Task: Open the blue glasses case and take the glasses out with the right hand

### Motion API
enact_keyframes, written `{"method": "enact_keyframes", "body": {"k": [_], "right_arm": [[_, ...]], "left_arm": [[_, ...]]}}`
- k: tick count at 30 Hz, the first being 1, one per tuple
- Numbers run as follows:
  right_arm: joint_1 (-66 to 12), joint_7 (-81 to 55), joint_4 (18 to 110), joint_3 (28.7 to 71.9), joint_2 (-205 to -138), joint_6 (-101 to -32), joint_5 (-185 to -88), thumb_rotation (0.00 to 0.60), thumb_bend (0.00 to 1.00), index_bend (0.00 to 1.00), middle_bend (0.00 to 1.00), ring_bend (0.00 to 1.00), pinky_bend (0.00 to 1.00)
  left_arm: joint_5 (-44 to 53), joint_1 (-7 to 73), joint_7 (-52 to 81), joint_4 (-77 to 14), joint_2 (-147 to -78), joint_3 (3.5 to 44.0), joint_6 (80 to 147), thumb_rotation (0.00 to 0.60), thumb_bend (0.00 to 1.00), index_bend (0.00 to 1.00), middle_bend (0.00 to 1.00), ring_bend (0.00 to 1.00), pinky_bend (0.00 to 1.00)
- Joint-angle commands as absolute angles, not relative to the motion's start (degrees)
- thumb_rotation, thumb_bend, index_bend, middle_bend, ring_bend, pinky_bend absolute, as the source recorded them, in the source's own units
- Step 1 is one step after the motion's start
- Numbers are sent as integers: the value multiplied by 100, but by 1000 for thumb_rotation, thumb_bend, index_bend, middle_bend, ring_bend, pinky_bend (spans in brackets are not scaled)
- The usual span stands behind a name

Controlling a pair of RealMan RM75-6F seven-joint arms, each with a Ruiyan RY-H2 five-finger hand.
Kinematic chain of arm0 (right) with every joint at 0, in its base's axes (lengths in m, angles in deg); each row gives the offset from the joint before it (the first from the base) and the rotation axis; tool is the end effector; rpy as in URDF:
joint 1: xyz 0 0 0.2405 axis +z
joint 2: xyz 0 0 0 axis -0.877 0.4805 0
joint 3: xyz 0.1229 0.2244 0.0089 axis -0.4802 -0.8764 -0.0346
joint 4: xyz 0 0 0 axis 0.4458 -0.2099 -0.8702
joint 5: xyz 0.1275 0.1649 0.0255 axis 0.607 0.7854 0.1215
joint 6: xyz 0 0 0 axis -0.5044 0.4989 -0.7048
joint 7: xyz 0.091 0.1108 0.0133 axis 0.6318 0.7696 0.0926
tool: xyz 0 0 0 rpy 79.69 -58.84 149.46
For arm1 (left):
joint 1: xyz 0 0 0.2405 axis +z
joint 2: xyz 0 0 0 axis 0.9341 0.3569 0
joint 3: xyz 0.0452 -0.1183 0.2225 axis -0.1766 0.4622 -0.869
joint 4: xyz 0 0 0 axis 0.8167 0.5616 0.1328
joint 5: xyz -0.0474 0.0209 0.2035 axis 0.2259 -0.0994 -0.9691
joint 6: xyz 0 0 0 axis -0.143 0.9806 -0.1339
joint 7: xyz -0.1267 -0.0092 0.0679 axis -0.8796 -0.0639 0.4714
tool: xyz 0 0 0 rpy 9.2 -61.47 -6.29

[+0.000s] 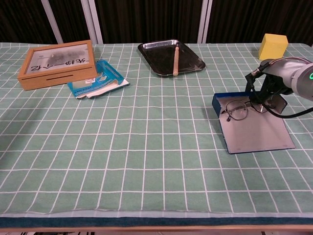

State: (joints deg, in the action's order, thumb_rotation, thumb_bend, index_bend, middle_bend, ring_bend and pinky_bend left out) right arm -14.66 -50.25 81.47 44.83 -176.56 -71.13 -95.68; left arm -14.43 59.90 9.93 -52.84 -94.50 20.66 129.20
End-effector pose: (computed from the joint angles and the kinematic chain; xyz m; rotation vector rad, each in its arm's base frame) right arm -0.1721 -0.3579 0.0079 1.3833 -1.2728 0.6464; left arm -0.3057 0.2116 0.1511 -1.3325 -1.0279 -0.9621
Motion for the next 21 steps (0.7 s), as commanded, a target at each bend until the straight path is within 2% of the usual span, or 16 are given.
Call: {"method": "enact_keyframes", "body": {"k": [1,21], "right_arm": [[-1502,-4856,8078,4423,-17794,-7157,-9735,600,537,551,971,1000,1000],[-1712,-3933,7440,4191,-18419,-7265,-10722,600,538,569,971,1000,1000]], "left_arm": [[-1442,5992,987,-5286,-9449,2066,12921,600,65,0,0,0,0],[-1472,5997,967,-5286,-9460,2068,12946,600,66,0,0,0,0]]}}
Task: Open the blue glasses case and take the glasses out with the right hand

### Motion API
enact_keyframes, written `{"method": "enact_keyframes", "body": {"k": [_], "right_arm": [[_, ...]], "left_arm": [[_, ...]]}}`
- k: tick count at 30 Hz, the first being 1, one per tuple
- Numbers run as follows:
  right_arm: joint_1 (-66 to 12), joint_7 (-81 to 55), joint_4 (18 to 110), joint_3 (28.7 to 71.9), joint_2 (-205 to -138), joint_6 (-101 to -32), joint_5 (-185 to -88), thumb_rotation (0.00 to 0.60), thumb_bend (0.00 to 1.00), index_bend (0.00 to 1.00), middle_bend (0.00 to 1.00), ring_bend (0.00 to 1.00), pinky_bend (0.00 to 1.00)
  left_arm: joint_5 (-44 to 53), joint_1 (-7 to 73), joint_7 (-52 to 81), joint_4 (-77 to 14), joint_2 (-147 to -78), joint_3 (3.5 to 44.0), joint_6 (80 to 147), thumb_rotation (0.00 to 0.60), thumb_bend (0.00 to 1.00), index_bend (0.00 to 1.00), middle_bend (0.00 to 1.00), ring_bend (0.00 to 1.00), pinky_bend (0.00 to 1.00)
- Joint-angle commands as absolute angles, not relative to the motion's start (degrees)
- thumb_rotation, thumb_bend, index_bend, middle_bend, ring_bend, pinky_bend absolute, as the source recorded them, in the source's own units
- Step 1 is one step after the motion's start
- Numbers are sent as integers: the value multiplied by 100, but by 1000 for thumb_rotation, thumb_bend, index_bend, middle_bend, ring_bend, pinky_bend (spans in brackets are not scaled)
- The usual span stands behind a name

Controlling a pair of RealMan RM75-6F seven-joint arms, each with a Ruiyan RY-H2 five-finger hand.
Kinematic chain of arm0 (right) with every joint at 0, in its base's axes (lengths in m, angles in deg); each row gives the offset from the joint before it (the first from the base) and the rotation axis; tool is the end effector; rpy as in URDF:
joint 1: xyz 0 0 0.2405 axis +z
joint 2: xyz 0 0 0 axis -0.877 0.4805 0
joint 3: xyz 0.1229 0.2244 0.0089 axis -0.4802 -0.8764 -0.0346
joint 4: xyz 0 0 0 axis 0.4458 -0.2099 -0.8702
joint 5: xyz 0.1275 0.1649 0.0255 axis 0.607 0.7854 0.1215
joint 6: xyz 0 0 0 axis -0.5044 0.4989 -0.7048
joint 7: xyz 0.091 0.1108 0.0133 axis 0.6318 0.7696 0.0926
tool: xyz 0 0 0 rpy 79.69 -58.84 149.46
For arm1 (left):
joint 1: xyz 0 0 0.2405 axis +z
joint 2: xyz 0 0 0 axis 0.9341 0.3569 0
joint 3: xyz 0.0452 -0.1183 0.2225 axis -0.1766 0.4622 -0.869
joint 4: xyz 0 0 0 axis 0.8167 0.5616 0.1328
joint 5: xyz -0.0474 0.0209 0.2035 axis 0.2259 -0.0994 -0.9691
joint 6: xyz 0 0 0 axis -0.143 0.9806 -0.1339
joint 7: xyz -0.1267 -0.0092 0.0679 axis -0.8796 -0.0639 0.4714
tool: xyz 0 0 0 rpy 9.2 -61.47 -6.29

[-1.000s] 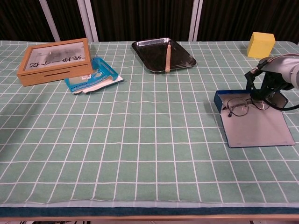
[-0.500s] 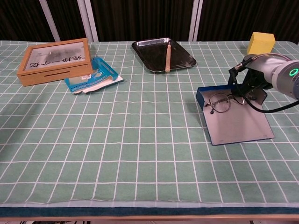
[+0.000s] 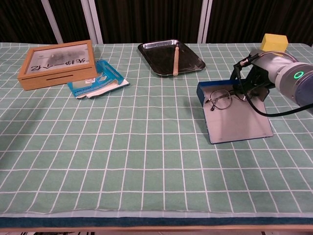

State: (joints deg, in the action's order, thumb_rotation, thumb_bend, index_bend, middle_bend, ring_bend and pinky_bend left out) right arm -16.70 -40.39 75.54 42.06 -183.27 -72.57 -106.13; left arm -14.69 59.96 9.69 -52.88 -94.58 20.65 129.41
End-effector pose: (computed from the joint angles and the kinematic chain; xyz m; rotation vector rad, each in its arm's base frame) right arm -0.1576 -0.3637 -0.0079 1.2950 -1.3032 0.8826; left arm -0.3049 0.2112 0.1508 -1.3320 -1.0287 -0.9701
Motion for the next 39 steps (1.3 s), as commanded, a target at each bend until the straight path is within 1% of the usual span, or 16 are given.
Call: {"method": "enact_keyframes", "body": {"k": [1,20,39], "right_arm": [[-1728,-3888,7393,4185,-18456,-7267,-10767,600,537,569,971,1000,1000],[-1976,-3282,6879,3995,-18867,-7384,-11493,600,537,571,971,1000,1000],[-2147,-3087,6579,3897,-19119,-7385,-11886,600,537,572,971,1000,1000]], "left_arm": [[-1476,5997,967,-5280,-9462,2068,12951,600,66,0,0,0,0],[-1473,6002,956,-5279,-9475,2076,12962,600,66,0,0,0,0],[-1476,6006,944,-5290,-9468,2077,12966,600,66,0,0,0,0]]}}
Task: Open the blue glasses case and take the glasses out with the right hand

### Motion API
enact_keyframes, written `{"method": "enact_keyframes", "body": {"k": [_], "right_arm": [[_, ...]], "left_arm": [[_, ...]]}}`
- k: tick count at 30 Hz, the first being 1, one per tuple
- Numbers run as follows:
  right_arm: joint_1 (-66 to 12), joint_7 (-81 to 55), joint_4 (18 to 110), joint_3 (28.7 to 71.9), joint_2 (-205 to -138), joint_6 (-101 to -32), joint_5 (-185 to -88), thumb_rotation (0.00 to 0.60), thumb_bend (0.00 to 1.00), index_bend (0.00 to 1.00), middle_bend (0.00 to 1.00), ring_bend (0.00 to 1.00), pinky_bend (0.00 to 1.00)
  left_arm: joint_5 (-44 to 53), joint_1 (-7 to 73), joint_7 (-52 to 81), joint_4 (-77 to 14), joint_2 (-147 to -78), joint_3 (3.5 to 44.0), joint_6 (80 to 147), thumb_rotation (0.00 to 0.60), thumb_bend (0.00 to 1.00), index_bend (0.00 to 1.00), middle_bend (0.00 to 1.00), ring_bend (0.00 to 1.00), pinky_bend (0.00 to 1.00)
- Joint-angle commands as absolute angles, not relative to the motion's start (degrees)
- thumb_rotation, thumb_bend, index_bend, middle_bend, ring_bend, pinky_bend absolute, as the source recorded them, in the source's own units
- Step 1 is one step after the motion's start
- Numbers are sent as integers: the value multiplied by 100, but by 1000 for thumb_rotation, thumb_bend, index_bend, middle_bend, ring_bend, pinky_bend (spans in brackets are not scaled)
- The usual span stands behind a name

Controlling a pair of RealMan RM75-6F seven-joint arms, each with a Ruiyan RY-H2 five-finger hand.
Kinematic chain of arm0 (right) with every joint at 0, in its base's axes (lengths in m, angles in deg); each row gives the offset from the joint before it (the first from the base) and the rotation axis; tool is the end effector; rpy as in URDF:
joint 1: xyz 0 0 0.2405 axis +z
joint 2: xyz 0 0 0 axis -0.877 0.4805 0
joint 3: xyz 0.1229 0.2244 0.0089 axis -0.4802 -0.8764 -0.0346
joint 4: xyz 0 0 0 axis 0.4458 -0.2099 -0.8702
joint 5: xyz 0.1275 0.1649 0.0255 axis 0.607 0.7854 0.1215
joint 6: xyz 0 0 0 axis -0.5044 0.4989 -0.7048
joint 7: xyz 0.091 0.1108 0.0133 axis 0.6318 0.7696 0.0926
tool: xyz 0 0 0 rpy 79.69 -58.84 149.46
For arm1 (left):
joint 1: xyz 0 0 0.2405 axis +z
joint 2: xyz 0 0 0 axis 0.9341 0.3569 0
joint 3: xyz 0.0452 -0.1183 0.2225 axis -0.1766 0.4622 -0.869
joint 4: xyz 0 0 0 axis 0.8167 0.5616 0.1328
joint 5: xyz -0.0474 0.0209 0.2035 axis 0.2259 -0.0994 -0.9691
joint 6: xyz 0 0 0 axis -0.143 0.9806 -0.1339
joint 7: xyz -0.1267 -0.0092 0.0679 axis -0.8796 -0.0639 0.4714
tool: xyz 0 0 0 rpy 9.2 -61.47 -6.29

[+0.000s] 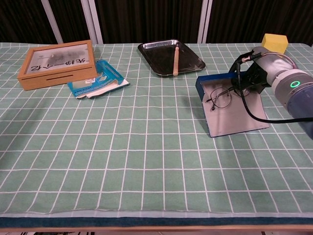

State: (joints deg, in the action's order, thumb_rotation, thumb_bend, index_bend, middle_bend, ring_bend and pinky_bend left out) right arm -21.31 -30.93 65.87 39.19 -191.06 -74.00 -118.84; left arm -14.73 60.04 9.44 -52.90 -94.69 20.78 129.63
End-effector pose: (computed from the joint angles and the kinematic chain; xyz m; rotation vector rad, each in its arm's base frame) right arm -0.1656 -0.3638 -0.0218 1.1771 -1.2818 1.0676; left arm -0.3045 0.2112 0.1509 -1.3262 -1.0298 -0.9783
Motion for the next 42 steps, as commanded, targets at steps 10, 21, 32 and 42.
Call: {"method": "enact_keyframes", "body": {"k": [10,21,32,42], "right_arm": [[-2207,-2994,6541,3784,-19178,-7363,-12010,600,537,572,971,1000,1000],[-2271,-2982,6460,3742,-19244,-7320,-12086,600,537,572,970,1000,1000],[-2298,-2741,6416,3622,-19301,-7332,-12303,600,537,572,970,1000,1000],[-2319,-2482,6205,3587,-19413,-7420,-12588,600,537,572,968,1000,1000]], "left_arm": [[-1472,6006,950,-5289,-9471,2079,12966,600,66,0,0,0,0],[-1470,6005,950,-5288,-9470,2083,12965,600,66,0,0,0,0],[-1472,6006,950,-5294,-9471,2083,12967,600,65,0,0,0,0],[-1469,6008,942,-5296,-9470,2084,12967,600,65,0,0,0,0]]}}
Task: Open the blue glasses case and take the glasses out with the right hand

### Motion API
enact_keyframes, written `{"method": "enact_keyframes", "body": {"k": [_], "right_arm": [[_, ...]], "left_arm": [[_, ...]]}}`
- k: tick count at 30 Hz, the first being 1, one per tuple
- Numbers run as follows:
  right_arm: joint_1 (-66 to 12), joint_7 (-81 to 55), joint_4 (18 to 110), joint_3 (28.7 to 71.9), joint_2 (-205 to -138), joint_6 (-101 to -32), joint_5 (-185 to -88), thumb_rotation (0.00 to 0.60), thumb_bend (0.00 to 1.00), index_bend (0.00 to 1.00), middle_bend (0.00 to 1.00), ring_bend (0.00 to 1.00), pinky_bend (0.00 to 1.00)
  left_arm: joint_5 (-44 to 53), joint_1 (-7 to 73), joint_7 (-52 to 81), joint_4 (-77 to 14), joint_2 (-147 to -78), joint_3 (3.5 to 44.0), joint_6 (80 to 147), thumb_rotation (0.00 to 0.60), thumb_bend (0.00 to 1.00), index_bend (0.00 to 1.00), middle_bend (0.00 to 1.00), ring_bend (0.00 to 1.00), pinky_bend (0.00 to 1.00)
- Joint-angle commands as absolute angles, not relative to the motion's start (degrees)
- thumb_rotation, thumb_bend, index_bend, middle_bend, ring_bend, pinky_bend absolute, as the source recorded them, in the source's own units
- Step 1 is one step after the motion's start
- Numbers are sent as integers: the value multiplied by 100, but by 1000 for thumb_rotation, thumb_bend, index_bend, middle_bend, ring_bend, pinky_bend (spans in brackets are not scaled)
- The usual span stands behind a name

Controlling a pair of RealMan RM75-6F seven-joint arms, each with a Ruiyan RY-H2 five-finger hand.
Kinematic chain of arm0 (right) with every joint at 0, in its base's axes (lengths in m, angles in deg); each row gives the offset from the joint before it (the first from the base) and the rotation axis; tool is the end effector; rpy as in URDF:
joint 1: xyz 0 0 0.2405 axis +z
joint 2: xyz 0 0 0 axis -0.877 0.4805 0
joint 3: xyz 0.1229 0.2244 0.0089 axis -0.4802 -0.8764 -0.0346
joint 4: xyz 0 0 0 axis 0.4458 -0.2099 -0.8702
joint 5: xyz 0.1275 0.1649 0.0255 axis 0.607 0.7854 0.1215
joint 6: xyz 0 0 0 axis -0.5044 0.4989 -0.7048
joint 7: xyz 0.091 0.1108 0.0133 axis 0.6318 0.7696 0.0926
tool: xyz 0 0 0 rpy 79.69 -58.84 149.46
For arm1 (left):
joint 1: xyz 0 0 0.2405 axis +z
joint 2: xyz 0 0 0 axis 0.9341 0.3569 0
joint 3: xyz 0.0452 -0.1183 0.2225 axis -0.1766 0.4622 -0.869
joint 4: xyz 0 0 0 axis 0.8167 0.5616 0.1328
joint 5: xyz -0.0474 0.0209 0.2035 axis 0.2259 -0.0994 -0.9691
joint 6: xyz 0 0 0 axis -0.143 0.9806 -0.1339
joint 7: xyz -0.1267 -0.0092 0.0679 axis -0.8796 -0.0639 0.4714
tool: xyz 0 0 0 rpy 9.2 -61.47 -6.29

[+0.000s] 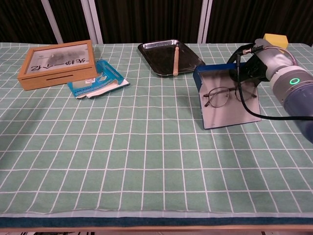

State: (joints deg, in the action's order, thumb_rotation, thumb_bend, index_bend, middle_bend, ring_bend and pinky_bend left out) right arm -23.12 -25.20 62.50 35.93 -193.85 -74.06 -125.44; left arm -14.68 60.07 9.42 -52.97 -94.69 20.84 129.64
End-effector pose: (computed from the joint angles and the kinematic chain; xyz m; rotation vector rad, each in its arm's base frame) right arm -0.1620 -0.3676 -0.0202 1.1089 -1.2812 1.1974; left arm -0.3043 0.2113 0.1510 -1.3241 -1.0309 -0.9796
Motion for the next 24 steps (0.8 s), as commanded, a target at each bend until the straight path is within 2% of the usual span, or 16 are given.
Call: {"method": "enact_keyframes", "body": {"k": [1,24], "right_arm": [[-2320,-2481,6197,3586,-19417,-7415,-12591,600,537,572,968,1000,1000],[-2191,-2829,6004,3438,-19463,-7153,-12482,600,537,572,968,1000,1000]], "left_arm": [[-1467,6008,941,-5296,-9470,2085,12968,600,66,0,0,0,0],[-1460,6004,945,-5305,-9468,2082,12952,600,65,0,0,0,0]]}}
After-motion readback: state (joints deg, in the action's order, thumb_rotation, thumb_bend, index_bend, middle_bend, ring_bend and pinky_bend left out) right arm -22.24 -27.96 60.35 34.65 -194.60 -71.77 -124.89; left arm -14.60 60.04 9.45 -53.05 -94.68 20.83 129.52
